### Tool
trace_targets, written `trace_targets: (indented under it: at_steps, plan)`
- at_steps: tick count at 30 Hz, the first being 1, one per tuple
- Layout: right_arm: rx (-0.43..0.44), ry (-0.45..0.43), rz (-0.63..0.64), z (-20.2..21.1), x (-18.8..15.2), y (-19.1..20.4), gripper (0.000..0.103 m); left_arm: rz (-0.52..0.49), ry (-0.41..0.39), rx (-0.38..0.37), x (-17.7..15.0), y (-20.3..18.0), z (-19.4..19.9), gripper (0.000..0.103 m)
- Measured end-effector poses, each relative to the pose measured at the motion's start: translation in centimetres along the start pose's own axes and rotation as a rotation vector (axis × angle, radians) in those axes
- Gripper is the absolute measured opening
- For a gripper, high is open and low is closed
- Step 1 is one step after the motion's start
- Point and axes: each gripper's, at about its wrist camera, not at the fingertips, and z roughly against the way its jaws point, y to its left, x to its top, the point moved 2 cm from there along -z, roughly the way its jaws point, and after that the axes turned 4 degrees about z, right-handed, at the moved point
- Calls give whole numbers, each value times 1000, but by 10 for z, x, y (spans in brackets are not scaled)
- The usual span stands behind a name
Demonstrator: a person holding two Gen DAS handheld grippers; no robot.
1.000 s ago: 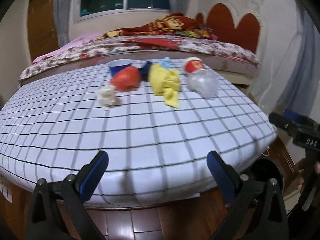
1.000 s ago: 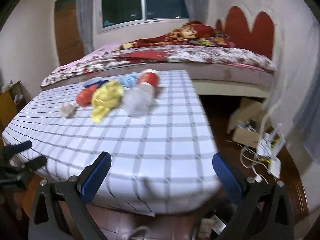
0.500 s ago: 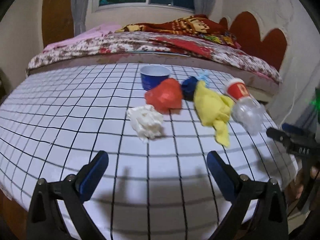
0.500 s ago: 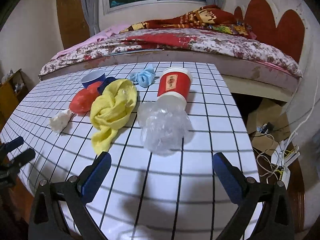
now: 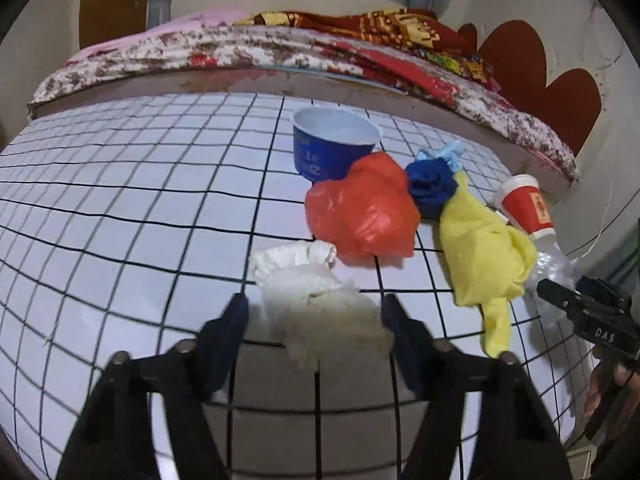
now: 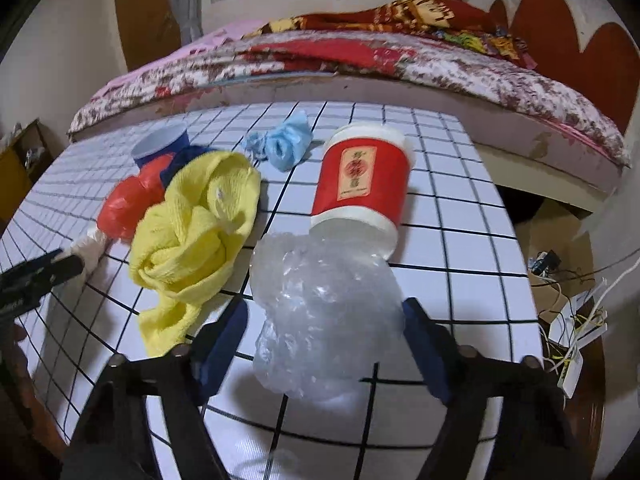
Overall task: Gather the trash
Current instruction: 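Grasp the white tissue with the left tool while the right tool grasps the plastic bottle, then carry tissue and clear plastic over the black bin and open both tools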
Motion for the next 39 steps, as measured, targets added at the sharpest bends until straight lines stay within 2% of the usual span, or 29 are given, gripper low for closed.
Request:
trace_targets:
  at_steps: [1, 2, 3, 8, 23, 39]
  plan:
    - [3, 4, 0, -2, 1, 0, 67, -3, 9, 2, 1, 0, -3, 51]
    - [9, 6, -2, -4, 1, -1, 62, -11, 13, 13, 2, -1, -5, 49]
    - [19, 9, -6, -5, 1, -1, 59, -15, 12, 11, 2, -1, -5, 43]
    - [21, 16, 16, -6, -2, 3, 39, -34, -19, 3, -3, -1, 7, 39]
    - [34, -111, -2, 64, -41, 3, 38, -102, -146, -34, -46, -28, 85, 39]
    - [28, -287, -46, 171, -101, -1, 38, -199, -183, -119, -102, -89, 133, 39]
